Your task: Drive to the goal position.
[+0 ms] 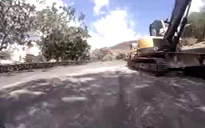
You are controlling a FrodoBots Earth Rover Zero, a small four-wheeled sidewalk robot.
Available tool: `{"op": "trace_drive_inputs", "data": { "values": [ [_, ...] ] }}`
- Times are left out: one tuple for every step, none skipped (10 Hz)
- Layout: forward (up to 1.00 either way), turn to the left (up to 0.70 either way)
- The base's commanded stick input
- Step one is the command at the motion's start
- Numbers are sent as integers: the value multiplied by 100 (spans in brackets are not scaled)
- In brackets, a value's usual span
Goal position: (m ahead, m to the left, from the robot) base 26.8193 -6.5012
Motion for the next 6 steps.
{"op": "trace_drive_inputs", "data": {
  "values": [
    [70, 18],
    [70, 22],
    [70, 25],
    [70, 29],
    [70, 0],
    [70, 0]
  ]
}}
